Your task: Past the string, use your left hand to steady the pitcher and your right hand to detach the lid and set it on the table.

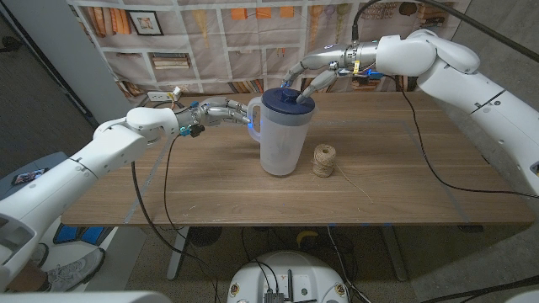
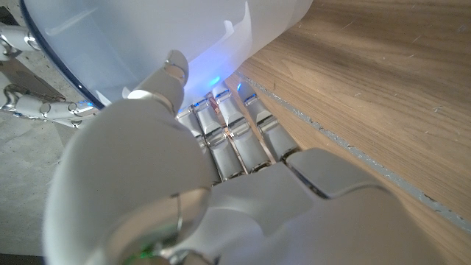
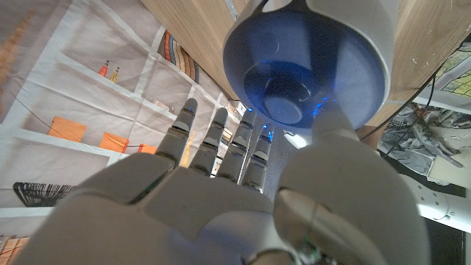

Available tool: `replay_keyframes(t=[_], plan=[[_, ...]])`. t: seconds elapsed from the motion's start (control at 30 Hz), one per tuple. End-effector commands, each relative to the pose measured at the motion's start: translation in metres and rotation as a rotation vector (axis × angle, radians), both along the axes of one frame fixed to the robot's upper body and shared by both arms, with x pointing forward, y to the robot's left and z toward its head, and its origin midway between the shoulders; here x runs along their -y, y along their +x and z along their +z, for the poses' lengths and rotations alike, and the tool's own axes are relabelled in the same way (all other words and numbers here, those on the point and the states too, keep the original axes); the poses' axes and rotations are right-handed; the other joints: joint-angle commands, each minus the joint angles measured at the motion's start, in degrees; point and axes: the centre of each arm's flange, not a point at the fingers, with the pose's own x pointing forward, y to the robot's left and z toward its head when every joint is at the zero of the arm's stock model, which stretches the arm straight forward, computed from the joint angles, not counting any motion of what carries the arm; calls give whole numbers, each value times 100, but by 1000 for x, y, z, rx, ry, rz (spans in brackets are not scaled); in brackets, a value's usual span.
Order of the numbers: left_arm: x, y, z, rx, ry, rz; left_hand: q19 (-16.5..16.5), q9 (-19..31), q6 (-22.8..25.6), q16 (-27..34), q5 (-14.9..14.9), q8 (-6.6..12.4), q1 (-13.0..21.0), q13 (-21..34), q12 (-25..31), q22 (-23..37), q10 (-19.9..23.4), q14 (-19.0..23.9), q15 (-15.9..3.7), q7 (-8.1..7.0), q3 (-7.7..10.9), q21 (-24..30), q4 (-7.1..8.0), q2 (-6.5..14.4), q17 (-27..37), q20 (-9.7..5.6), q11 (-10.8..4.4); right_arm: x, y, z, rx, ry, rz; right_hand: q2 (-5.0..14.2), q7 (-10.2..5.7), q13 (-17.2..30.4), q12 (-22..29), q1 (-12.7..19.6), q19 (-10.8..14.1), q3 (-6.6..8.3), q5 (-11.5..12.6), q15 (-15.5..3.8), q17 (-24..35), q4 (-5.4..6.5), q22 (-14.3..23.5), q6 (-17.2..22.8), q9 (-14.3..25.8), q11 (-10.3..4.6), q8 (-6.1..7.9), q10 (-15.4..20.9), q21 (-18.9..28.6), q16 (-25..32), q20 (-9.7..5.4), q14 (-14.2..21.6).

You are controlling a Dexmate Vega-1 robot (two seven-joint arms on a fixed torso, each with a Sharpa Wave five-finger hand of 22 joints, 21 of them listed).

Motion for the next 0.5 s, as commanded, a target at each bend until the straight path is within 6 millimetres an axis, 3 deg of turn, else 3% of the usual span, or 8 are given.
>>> replay_keyframes(t=[0.03,0.5], plan=[[1,1,-1,-5,5,1,69,23,311,19,30,23,148,17,23,28,256,52,-540,106,4,-10,43,374,10,-817,-209,-6,5,-1,-5,-29,-12,17,-18,7,46,54,-5,58,24,-46,10,-19,2,-23,11,-52,-10,56,12,5,-7,11],[1,1,-2,-3,1,3,75,24,306,18,30,23,142,18,28,27,271,56,-540,102,4,-9,47,379,10,-811,-213,-13,6,-1,1,-50,-11,71,-87,-34,182,202,20,116,-1,-266,32,-10,1,325,11,-268,143,430,38,63,-111,119]])
